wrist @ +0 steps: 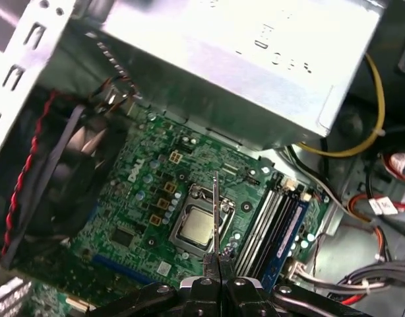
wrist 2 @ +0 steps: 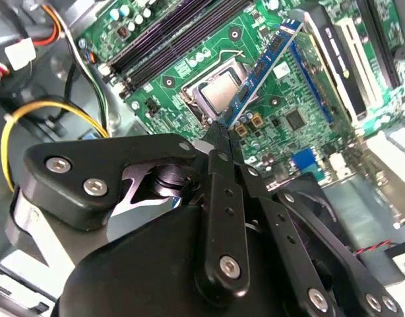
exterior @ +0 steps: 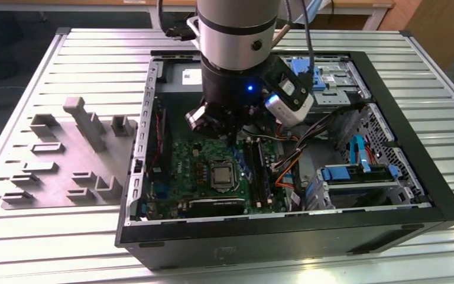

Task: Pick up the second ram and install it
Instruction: 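Insert the second ram into the second slot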

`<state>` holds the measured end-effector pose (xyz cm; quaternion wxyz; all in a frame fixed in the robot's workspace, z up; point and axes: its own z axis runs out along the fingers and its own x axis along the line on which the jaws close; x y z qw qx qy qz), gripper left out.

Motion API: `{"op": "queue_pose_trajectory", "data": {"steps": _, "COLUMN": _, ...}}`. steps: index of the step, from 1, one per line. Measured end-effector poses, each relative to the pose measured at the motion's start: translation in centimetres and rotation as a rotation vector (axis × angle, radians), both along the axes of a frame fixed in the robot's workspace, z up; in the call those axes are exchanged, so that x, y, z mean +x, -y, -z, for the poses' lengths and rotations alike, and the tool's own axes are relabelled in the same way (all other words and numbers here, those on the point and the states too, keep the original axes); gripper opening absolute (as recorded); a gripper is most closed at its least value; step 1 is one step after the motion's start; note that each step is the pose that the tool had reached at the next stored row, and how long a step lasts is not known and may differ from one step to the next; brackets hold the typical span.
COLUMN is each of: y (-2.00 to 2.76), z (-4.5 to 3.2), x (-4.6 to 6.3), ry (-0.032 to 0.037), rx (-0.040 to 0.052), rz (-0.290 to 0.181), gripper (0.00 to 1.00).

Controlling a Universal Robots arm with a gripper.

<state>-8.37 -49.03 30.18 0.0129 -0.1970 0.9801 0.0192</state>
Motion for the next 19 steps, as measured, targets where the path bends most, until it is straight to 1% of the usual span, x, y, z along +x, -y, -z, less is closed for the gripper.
{"op": "queue_pose_trajectory", "data": {"steps": 19, "y": 0.0, "z": 0.26, "x": 0.0, "ry": 0.0, "rx": 0.0, "rz": 0.344, "gripper": 0.12}}
